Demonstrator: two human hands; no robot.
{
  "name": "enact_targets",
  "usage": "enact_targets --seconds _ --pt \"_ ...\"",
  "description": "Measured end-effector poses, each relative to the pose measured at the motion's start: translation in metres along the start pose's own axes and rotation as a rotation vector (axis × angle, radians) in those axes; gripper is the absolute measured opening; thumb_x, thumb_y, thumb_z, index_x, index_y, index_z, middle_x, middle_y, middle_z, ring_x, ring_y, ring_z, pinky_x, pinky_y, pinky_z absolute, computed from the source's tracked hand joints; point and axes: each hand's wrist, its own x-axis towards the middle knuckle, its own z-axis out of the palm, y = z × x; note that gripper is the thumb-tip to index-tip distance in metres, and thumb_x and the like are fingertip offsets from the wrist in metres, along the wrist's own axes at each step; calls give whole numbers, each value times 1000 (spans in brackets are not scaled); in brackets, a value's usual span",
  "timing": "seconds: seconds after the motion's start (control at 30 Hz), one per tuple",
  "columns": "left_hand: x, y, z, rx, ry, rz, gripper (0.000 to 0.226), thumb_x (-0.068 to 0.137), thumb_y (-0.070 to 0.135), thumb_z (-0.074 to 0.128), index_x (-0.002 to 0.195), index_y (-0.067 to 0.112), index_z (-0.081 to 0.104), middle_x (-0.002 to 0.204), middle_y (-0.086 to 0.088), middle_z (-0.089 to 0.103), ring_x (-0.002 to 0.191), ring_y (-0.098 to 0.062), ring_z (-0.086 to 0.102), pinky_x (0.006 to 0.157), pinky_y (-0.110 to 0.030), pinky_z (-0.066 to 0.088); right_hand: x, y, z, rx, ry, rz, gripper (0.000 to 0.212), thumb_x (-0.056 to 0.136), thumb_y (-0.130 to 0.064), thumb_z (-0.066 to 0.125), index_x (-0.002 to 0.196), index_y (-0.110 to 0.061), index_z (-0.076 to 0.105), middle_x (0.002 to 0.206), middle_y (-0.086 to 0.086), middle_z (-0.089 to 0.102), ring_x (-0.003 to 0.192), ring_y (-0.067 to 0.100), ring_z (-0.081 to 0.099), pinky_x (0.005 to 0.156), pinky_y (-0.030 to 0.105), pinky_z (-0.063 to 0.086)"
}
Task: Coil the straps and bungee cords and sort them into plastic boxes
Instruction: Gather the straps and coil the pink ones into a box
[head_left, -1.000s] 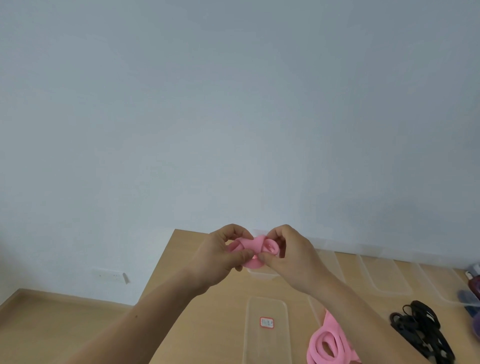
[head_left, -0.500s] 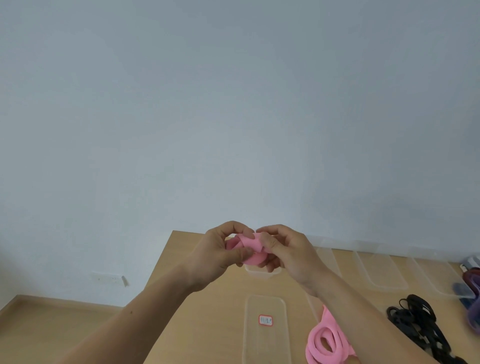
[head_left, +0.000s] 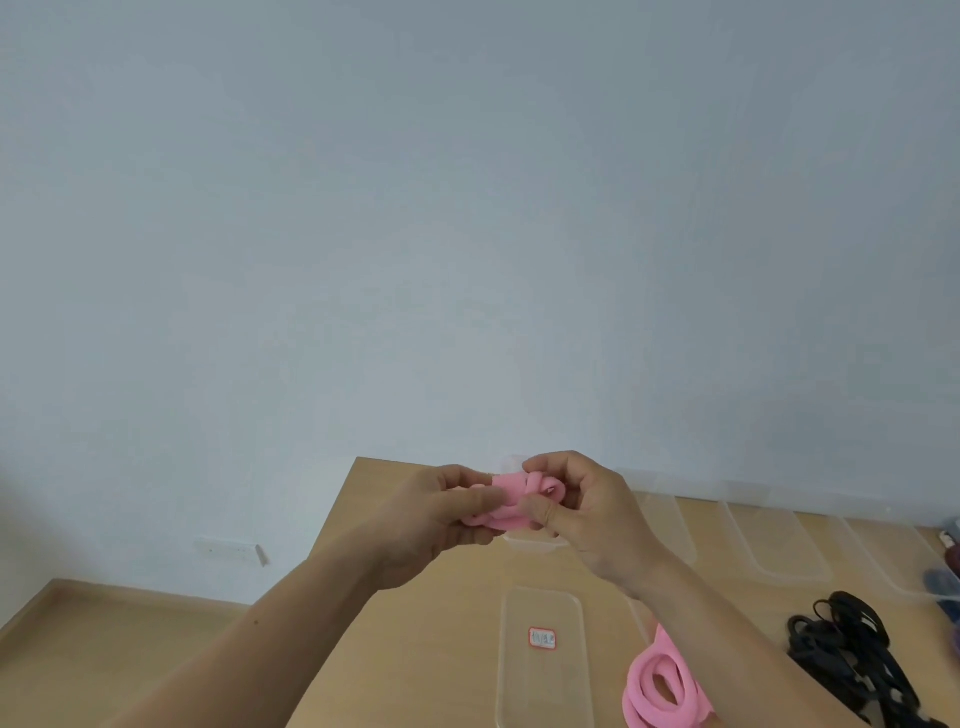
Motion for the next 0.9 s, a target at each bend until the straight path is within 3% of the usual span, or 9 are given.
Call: enact_targets --seconds 0.2,0.3,0.37,0.43,0.53,0.6,0.7,0.8,0.9 --pt "4 -8 -6 136 166 109 27 83 17 79 102 0 70 81 -14 72 70 -23 64 68 -27 57 5 11 14 -99 65 -36 25 83 -6 76 95 -21 61 82 -2 69 63 20 67 57 25 52" --pt "7 -10 -12 126 210 122 25 85 15 77 101 -3 69 76 -12 68 63 -21 58 62 -25 53 7 15 24 -187 108 -56 22 85 -15 75 95 -29 60 82 2 71 69 28 69 62 40 56" --pt "10 -12 -16 72 200 87 25 89 13 72 103 -7 65 81 -16 67 60 -19 55 59 -24 49 9 19 29 -291 102 -78 20 88 -26 73 95 -37 59 84 -5 70 73 21 69 70 41 56" --pt "12 -15 -22 18 173 37 25 92 12 69 105 -9 64 86 -18 67 61 -19 55 59 -23 48 11 20 30 -511 61 -119 21 86 -45 70 101 -44 55 94 -23 66 87 12 65 79 32 52" --pt "16 -18 -31 -2 111 -37 29 92 15 68 108 -9 65 86 -18 69 64 -19 54 58 -23 47 12 21 34 -751 8 -291 45 82 -66 61 115 -35 57 105 -29 57 98 4 56 85 32 50" --pt "21 -20 -37 -18 82 -78 32 93 16 68 110 -10 64 92 -21 70 69 -21 54 58 -22 47 11 26 37 -823 -8 -465 45 85 -60 62 117 -29 59 113 -23 58 102 7 58 87 37 52" --pt "29 -28 -44 -73 81 -143 34 92 14 67 114 -12 63 99 -25 71 70 -22 60 58 -23 48 13 33 35 -1016 -34 -562 51 78 -49 74 119 -20 66 119 -6 66 108 20 62 92 42 53" --pt "39 -40 -45 -54 67 -190 35 92 13 67 113 -14 63 94 -24 72 70 -23 60 54 -22 47 13 43 35 -1165 -12 -657 39 74 -35 82 105 -13 74 103 -3 71 97 22 65 87 40 54" --pt "50 -55 -38 -34 58 -235 38 92 14 68 114 -15 61 90 -20 71 64 -21 60 52 -23 46 11 55 32 -1142 3 -678 23 75 -24 79 92 -9 74 88 -2 70 84 22 63 79 34 55"
